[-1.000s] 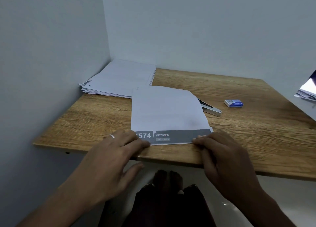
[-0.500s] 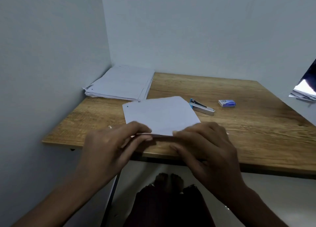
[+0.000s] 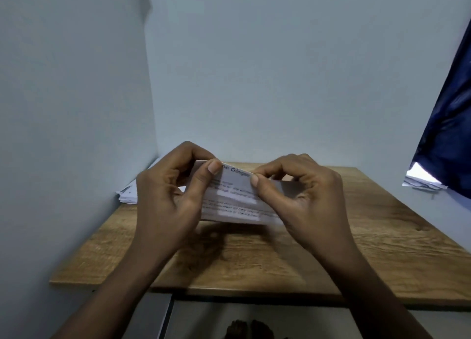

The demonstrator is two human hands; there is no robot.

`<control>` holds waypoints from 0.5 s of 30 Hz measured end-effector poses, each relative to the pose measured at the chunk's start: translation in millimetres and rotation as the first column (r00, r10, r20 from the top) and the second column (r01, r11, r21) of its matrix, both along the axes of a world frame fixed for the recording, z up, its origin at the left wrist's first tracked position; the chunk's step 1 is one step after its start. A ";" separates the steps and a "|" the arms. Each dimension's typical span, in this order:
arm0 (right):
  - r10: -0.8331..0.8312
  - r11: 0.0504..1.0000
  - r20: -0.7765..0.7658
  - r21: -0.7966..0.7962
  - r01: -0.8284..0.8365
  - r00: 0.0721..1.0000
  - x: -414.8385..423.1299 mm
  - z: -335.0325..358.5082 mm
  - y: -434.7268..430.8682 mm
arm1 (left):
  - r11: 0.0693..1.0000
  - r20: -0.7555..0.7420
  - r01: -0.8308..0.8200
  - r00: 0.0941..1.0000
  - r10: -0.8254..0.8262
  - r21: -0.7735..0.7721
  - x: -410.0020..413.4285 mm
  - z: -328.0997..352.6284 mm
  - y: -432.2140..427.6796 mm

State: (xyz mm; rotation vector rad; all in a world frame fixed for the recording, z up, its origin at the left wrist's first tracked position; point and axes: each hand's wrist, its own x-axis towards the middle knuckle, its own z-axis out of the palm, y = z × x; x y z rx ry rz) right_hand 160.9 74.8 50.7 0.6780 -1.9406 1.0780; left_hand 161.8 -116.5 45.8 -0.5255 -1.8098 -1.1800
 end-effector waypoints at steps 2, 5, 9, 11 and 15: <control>-0.025 1.000 0.019 0.006 0.025 0.999 -3.8 1.5 16.8 | 1.000 0.007 -0.001 1.000 0.001 0.027 -6.6 5.3 -8.3; -0.053 0.998 0.076 -0.013 0.054 0.996 -8.9 2.9 42.0 | 0.997 0.010 0.012 1.000 -0.013 0.072 -16.6 14.2 -23.1; -0.043 0.998 0.146 -0.029 0.048 0.988 -14.3 11.1 58.4 | 0.994 0.056 0.065 0.996 -0.069 0.085 -33.0 35.2 -34.2; -0.028 0.999 0.194 -0.020 0.033 0.981 -16.8 16.0 57.7 | 0.993 0.071 0.095 0.993 -0.099 0.065 -45.2 49.9 -35.6; 0.026 0.998 0.331 -0.068 -0.004 0.943 -21.6 22.9 52.8 | 0.990 0.163 0.125 0.980 -0.112 -0.071 -73.5 87.5 -34.3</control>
